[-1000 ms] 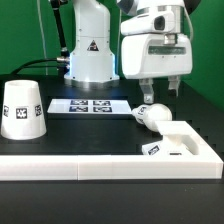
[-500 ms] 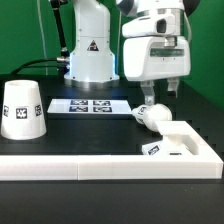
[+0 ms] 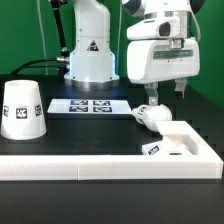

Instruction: Assemble lamp

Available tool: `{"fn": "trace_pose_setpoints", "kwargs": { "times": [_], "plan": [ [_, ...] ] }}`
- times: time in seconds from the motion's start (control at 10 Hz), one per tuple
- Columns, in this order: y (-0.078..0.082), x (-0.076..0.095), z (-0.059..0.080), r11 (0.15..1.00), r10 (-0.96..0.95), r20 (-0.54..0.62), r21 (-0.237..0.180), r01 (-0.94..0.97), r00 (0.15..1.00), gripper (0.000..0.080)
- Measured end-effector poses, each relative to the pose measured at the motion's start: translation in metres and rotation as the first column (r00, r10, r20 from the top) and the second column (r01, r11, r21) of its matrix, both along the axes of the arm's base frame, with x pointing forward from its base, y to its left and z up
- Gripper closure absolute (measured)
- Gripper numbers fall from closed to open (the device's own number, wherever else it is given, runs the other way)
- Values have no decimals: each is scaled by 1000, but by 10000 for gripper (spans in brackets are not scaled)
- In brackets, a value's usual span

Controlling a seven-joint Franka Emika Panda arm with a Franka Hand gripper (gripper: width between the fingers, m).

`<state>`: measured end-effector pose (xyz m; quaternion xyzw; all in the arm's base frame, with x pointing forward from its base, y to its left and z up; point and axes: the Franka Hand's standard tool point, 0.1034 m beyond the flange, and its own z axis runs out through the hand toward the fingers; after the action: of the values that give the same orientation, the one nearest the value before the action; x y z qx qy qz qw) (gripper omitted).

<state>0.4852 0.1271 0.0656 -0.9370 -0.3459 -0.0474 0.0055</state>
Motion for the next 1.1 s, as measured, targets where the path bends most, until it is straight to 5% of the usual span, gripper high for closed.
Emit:
{"fn": "trace_pose_setpoints", "kwargs": {
  "times": [0.7,1.1],
  "plan": [
    [7,-6,3,975,-71,-390,-223,-19,918,100],
    [12,-20,-1,937,-136,-620,-333,-103,773,100]
  ]
}}
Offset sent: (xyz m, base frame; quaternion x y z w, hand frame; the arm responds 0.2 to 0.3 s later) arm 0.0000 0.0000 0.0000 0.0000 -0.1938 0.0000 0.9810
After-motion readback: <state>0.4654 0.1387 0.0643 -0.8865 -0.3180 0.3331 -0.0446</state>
